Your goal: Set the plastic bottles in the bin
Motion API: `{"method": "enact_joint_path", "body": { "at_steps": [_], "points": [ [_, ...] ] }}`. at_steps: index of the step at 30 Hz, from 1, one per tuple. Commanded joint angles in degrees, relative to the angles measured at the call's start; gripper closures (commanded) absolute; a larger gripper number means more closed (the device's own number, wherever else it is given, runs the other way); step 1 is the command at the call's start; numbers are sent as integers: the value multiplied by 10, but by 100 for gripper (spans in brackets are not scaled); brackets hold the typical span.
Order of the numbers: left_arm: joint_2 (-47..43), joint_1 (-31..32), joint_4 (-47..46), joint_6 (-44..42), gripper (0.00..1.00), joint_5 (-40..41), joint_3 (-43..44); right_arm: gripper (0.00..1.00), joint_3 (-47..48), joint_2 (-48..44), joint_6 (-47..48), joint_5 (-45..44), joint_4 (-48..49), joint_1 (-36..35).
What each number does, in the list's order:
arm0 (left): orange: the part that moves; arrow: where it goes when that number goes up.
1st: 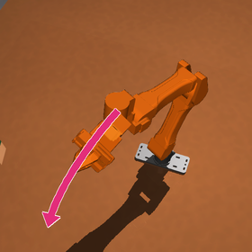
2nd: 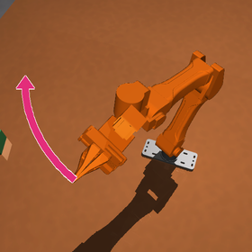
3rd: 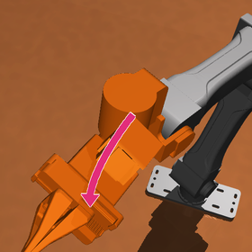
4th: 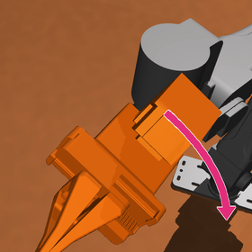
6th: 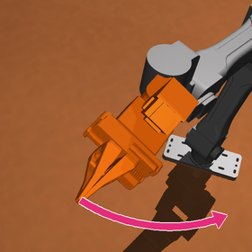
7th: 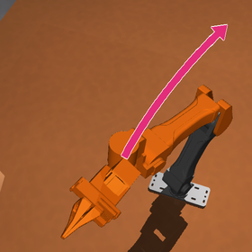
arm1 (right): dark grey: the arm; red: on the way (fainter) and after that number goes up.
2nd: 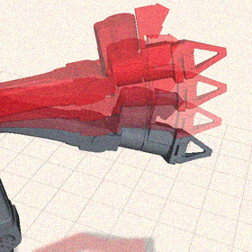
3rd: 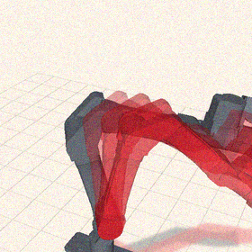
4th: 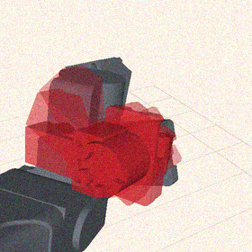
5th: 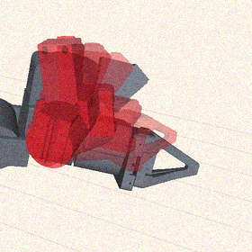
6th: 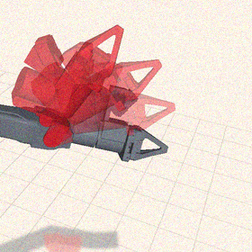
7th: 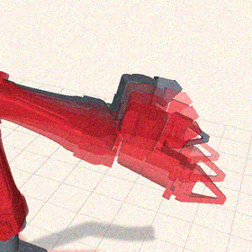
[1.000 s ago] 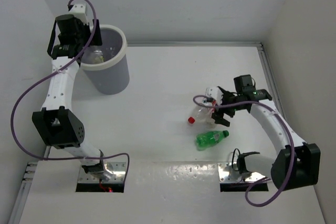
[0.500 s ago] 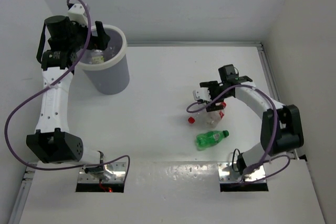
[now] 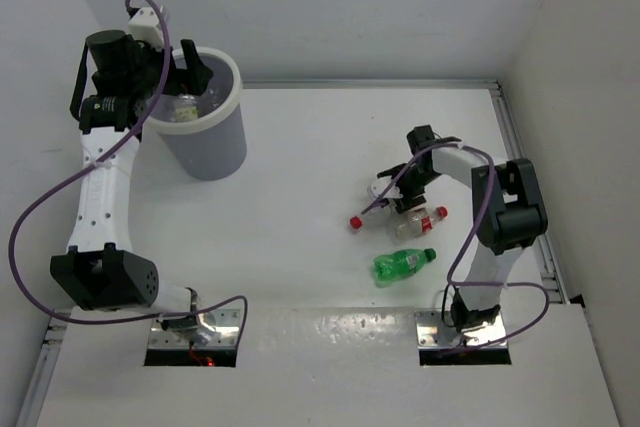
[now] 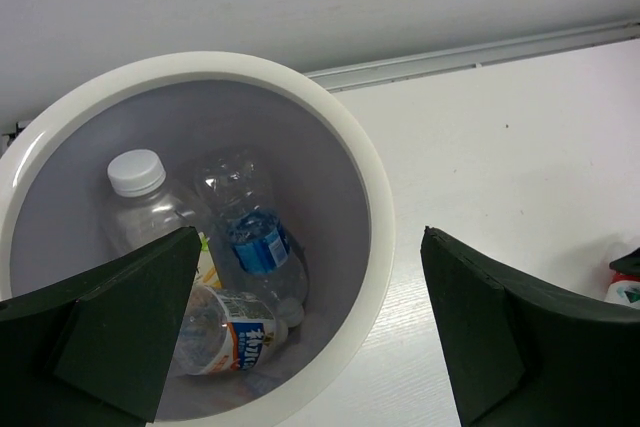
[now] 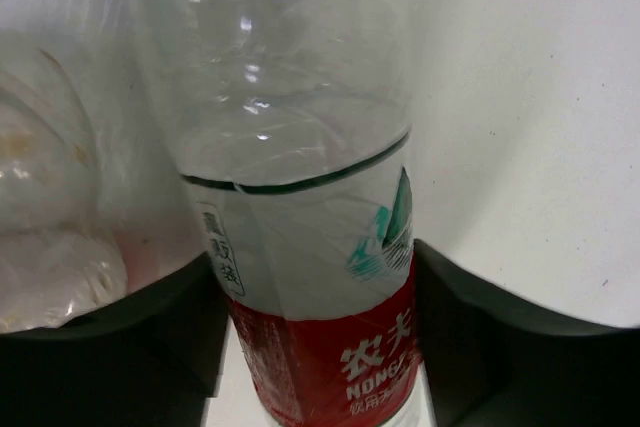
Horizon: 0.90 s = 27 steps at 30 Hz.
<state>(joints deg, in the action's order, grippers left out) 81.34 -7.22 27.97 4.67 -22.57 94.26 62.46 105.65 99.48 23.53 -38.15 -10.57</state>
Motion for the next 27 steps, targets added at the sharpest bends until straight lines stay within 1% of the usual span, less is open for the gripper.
{"method": "enact_joint_path", "body": {
  "at_steps": [1, 2, 3, 4, 5, 6, 7, 8, 9, 10, 11, 12, 13, 14, 15, 16, 17, 18, 19, 20, 21, 22, 23, 24, 25, 26, 27],
  "points": [
    [-15, -5, -16, 16, 0, -7, -2, 40, 21, 17, 28, 2, -15, -16],
    [-15, -10, -22, 21, 0, -7, -2, 45, 32, 18, 21, 4, -14, -19],
    [-24, -10, -33, 31, 0, -7, -2, 55, 39, 18, -1, 6, -16, -20],
    [-40, -16, -43, 38, 0, -12, -9, 60, 69, 13, -31, 11, -22, -22],
    [-50, -22, -54, 45, 0, -13, -18, 66, 84, 10, -76, 37, -27, -22],
    [-62, -22, -83, 60, 0, -19, -25, 72, 99, -3, -100, 48, -36, -22],
    [-74, -29, -98, 69, 0, -25, -38, 82, 141, -9, -173, 76, -46, -18],
    [-99, -37, -115, 80, 0, -38, -45, 86, 176, -15, -211, 111, -58, -15],
    [-110, -37, -132, 90, 0, -48, -50, 87, 209, -34, -253, 153, -53, -10],
    [-118, -47, -157, 118, 0, -62, -50, 87, 223, -55, -290, 171, -34, -6],
    [-123, -54, -167, 137, 0, -103, -50, 88, 264, -66, -439, 193, -12, 4],
    [-130, -66, -178, 156, 0, -133, -50, 89, 274, -93, -487, 245, 12, 5],
    [-130, -66, -208, 195, 0, -169, -60, 89, 284, -102, -580, 260, 27, 5],
    [-138, -66, -232, 217, 0, -252, -83, 89, 285, -112, -677, 275, 66, 7],
    [-144, -61, -264, 238, 0, -292, -100, 89, 282, -145, -774, 310, 127, 6],
    [-158, -45, -304, 254, 3, -318, -118, 89, 273, -156, -822, 318, 158, 3],
    [-168, -25, -313, 254, 3, -336, -151, 89, 259, -165, -909, 328, 250, -10],
    [-179, -5, -322, 254, 3, -336, -168, 89, 248, -189, -989, 334, 276, -16],
    [-189, 31, -322, 243, 3, -336, -183, 89, 246, -192, -1029, 345, 295, -32],
    [-204, 46, -322, 238, 3, -336, -194, 89, 247, -194, -1055, 349, 326, -42],
    [-204, 61, -322, 233, 3, -342, -208, 89, 249, -195, -1123, 351, 351, -63],
    [-212, 88, -322, 233, 1, -342, -208, 89, 249, -197, -1144, 353, 362, -87],
    [-212, 99, -322, 233, 1, -342, -208, 89, 250, -193, -1176, 354, 377, -97],
    [-212, 111, -322, 233, 1, -334, -208, 89, 252, -190, -1195, 354, 401, -134],
    [-212, 126, -322, 233, 1, -334, -208, 89, 261, -186, -1203, 347, 405, -148],
    [-212, 126, -322, 244, 0, -334, -201, 89, 267, -172, -1210, 345, 406, -161],
    [-212, 132, -331, 252, 0, -334, -196, 89, 274, -164, -1221, 343, 404, -190]
  ]
}}
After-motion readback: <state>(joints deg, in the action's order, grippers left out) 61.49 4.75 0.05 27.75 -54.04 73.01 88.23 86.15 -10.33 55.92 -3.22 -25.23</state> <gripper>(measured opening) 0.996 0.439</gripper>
